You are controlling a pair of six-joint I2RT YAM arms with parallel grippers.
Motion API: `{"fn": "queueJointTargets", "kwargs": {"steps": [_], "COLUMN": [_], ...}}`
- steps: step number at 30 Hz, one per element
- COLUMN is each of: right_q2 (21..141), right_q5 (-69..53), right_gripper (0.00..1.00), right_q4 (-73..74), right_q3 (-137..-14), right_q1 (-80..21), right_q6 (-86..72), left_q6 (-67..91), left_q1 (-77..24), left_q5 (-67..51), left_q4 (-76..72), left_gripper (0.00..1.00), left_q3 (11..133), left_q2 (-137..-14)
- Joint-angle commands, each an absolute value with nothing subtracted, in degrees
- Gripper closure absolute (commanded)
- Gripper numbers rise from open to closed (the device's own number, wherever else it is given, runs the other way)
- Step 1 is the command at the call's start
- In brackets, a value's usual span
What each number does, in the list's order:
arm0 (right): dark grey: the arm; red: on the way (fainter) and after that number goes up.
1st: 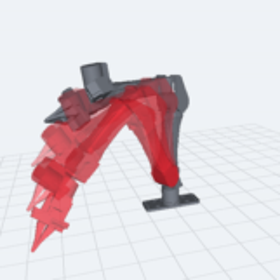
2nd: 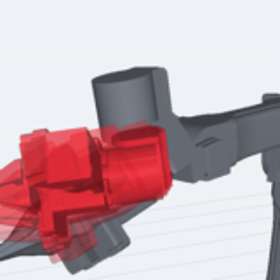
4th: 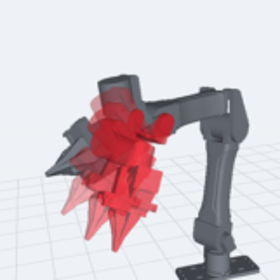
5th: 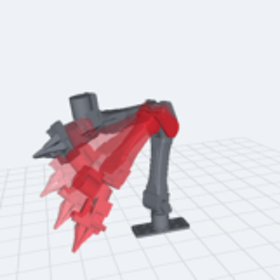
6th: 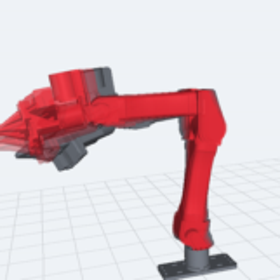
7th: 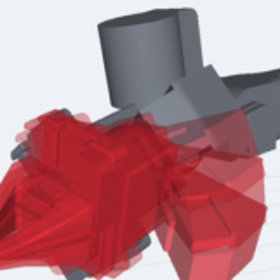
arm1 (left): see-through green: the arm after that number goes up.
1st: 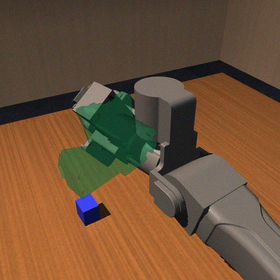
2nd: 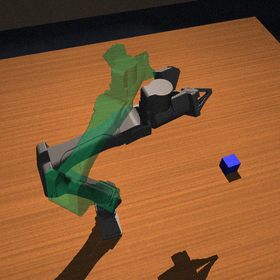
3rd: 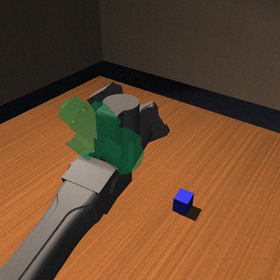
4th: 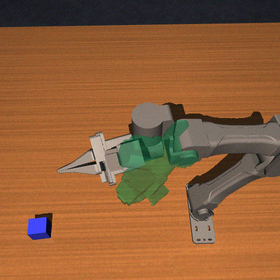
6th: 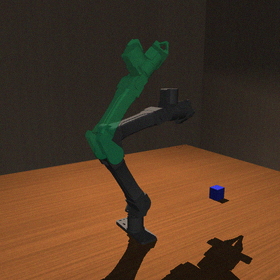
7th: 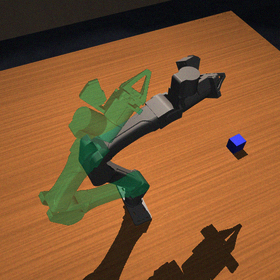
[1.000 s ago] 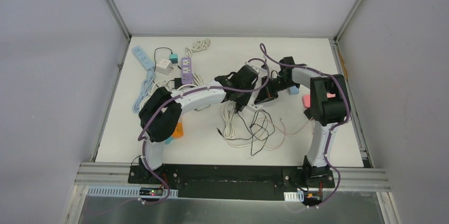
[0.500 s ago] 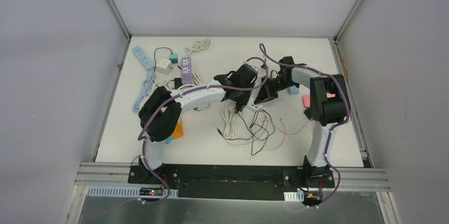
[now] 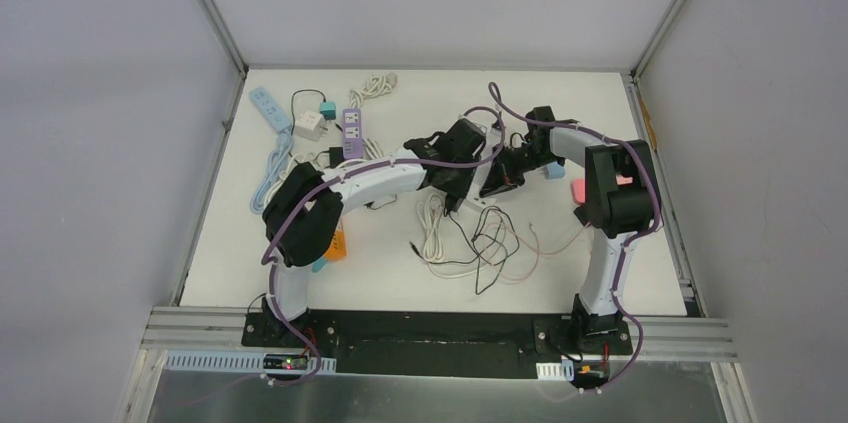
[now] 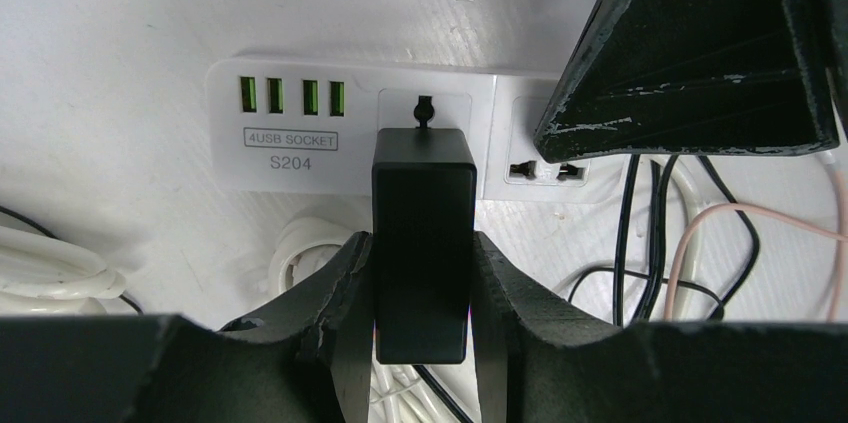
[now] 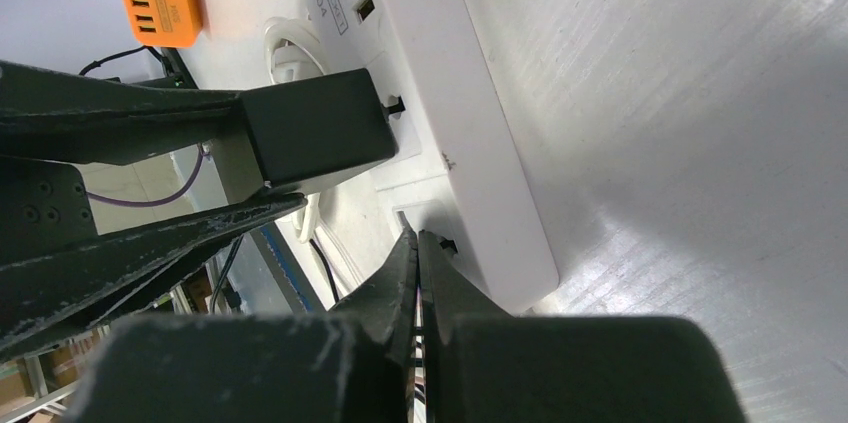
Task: Pull the plug off the socket
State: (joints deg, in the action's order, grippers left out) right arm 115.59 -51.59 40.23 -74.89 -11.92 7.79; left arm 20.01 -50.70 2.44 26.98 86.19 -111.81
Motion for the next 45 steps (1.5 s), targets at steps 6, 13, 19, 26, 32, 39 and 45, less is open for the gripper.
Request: {"fn": "queueJointTargets", "kwargs": {"steps": [6,13,19,26,32,39,45], "right_q2": [118.11,118.24,118.3,118.85,118.86,118.88,118.54], "right_q5": [-43.37,-42.92,-42.43,-42.41,-42.11,-41.84,-42.02], "right_gripper": [1.0,1.0,1.0,1.0,1.0,1.0,1.0], "right_q4": [39.99,40.33,40.34,40.78,40.96,41.04,41.16], "right_q3": [-74.86,-75.01,-74.9,-75.32,-75.4,-75.4,-75.47], "right_q1": [-12.82,-13.16,-13.18,-13.2,-13.23,-13.18,-13.27], "right_q6": [10.57,10.74,10.99,11.16,11.39,11.45,11.67], "left_q6": [16.12,19.41,23.84,15.66,16.05,25.28,23.53], "left_q1": [-53.16,-52.46,-49.94,-53.59,-54.17,-48.51,-48.81], "left_q5": [8.75,5.35,0.7,10.43,10.41,-2.42,-0.29], "left_q4": [28.36,26.92,21.14,28.21,29.51,18.53,19.48], "left_gripper": [1.0,1.0,1.0,1.0,1.0,1.0,1.0], "left_q3": [89.54,88.55,84.79,90.86,92.0,83.75,83.82], "left_q2": [-111.25,-110.8,-108.45,-110.44,-110.97,-106.72,-105.43]}}
